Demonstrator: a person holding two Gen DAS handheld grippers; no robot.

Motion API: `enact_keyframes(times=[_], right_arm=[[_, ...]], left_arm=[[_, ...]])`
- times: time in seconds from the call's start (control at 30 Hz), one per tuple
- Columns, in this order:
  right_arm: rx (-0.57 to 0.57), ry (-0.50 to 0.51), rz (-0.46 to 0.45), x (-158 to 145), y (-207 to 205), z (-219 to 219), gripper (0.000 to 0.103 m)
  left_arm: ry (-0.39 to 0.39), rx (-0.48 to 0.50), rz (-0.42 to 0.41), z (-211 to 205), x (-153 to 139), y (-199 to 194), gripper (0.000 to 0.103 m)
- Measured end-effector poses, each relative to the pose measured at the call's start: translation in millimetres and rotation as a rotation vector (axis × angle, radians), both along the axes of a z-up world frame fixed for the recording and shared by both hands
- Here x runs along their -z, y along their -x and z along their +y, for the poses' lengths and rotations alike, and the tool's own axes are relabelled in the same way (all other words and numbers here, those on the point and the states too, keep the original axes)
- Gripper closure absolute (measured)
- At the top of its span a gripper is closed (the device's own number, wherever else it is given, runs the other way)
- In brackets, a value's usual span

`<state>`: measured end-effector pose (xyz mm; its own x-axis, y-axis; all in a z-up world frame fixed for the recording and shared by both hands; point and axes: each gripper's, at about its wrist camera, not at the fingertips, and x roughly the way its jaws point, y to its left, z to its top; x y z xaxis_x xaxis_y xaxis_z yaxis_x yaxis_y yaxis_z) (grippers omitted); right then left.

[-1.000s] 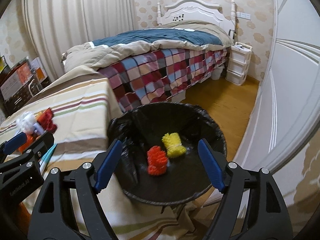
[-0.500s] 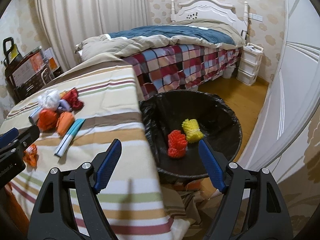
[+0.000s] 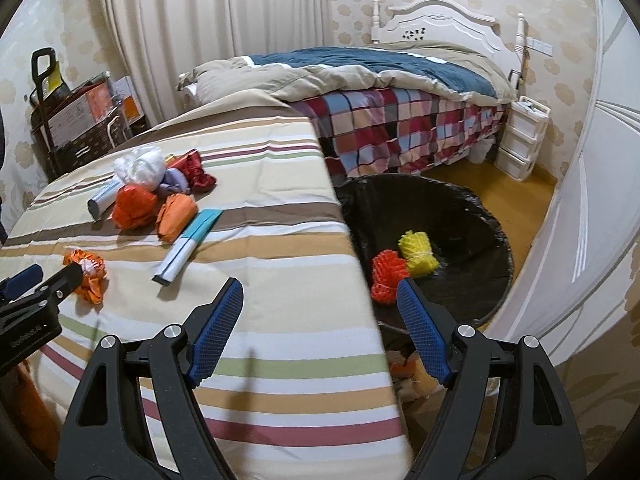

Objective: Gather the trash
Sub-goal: 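Grasp the orange plastic bag with the left tool, then grasp the white-and-teal tube with the right tool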

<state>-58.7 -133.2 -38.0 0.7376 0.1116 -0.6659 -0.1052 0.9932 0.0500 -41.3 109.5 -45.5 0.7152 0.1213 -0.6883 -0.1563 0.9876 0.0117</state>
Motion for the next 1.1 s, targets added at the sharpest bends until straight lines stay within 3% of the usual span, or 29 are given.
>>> enact_keyframes(times=[0.17,0.57,1.1], right_arm=[[-0.023,0.004,0.006,2,-2,11,0.026],[-0.091,0.008,-0.001,-2,-9,39,0.026],[-0.169,0.052,0.024,1,-41,87,0.028]], left_arm=[[0.016,0.017,0.013,2,3,-4,0.021],[0.078,0.09,0.096,3,17,-16,0.069],[0.052,0.051,0.062,24,11,-19,0.07]])
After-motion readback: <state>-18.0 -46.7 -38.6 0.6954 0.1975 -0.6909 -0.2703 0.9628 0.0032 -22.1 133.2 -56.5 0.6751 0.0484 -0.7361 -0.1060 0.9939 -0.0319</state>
